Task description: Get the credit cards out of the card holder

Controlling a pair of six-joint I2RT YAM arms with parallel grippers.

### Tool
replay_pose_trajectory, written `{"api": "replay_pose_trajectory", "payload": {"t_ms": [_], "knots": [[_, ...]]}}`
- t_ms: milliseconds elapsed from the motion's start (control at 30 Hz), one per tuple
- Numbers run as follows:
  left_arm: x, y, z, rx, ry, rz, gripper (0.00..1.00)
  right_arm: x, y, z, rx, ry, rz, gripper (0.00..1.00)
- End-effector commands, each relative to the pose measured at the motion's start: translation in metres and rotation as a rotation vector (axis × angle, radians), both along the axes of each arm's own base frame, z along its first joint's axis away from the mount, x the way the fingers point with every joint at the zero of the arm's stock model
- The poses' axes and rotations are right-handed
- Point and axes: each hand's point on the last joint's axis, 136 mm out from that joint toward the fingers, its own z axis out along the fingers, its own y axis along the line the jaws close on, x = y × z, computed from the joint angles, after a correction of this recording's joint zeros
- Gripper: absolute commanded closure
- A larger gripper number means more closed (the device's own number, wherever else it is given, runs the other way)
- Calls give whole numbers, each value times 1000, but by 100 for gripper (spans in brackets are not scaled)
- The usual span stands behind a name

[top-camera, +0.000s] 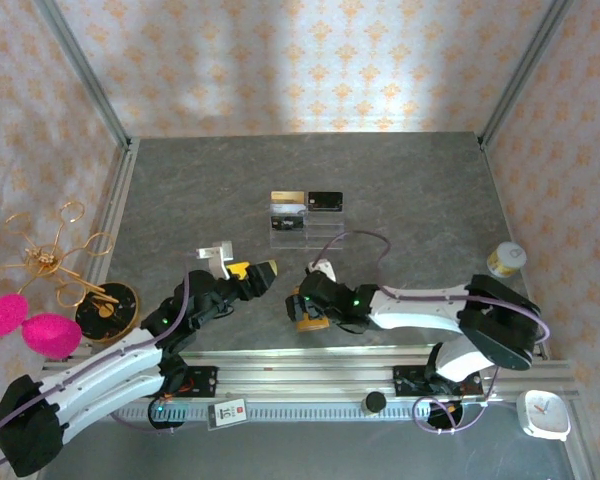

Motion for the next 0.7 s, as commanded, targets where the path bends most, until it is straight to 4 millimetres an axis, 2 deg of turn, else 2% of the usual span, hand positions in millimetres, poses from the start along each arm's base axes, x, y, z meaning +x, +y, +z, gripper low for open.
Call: {"api": "replay_pose_trajectory", "payload": {"t_ms": [0,100,233,400,500,567,633,667], "knots": [[3,6,7,46,-17,29,1,-1,0,-10,-58,-10,-42,0],[3,5,10,32,-29,25,1,-9,4,-22,-102,9,-11,0],[3,3,10,31,-31,14,1,-12,-8,-26,-191,1,10,3],[2,-1,6,34,-28,-5,1,-15,-20,-14,-273,-46,125,21],[1,-3,3,29,-26,-20,1,-25,-13,-12,-266,-35,255,34],[-1,-6,0,27,-23,-38,1,-34,-3,-6,-235,-34,360,40],[-1,-8,-1,27,-22,-49,1,-41,4,0,-208,-40,436,41],[-2,-8,-2,30,-21,-51,1,-41,6,2,-205,-47,450,38]]}}
